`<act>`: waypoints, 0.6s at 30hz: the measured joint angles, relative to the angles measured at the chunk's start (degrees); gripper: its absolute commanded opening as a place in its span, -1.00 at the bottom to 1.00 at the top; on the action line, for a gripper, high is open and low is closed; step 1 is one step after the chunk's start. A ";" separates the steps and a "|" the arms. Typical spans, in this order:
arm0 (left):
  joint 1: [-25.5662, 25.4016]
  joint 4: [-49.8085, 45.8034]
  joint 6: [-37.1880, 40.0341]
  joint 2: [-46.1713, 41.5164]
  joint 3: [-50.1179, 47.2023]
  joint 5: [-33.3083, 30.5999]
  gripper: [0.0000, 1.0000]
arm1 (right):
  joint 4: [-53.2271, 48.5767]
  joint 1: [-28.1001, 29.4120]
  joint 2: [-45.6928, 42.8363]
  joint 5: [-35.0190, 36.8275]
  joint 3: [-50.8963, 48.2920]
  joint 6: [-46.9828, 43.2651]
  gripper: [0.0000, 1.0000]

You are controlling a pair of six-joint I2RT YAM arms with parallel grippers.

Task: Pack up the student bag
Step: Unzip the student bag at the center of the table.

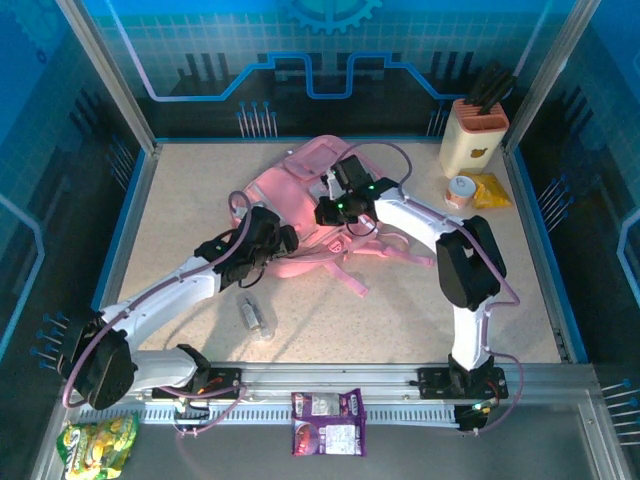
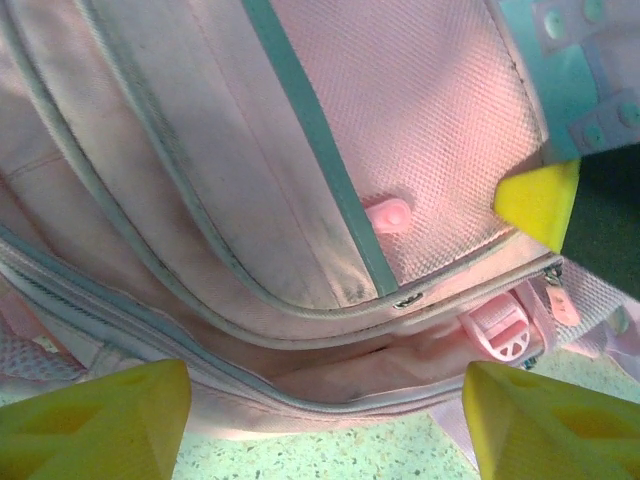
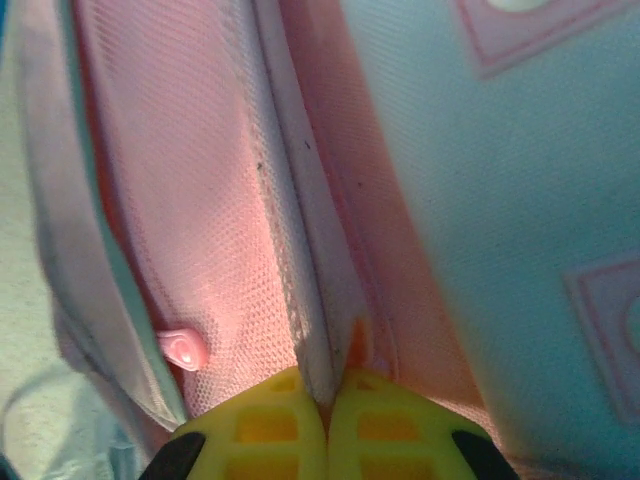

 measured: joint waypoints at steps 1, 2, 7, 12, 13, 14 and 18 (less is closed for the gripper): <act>-0.37 -0.11 -0.04 0.00 0.31 0.11 0.42 | 0.85 -0.09 -0.87 -0.35 -0.70 0.81 -1.00; -0.90 -0.33 -0.42 0.00 0.66 0.20 0.41 | 2.12 -0.24 -2.10 -0.63 -1.81 2.12 -1.00; -5.92 -0.98 -5.99 0.61 2.32 0.22 0.44 | 7.82 -0.72 -5.53 -3.02 -5.79 9.09 -1.00; -9.99 -0.24 -15.32 4.17 3.78 -1.01 0.47 | 12.68 -0.61 -6.12 -5.11 -8.33 15.08 -1.00; -10.43 0.13 -17.53 4.81 3.78 -1.44 0.47 | 13.11 -0.55 -6.27 -5.14 -8.35 15.80 -1.00; -10.56 0.31 -19.32 5.35 3.78 -1.81 0.47 | 13.79 -0.44 -6.60 -5.03 -8.68 16.57 -1.00; -10.56 0.33 -25.07 7.80 4.70 -3.96 0.38 | 15.37 -0.17 -8.17 -4.83 -10.47 18.67 -1.00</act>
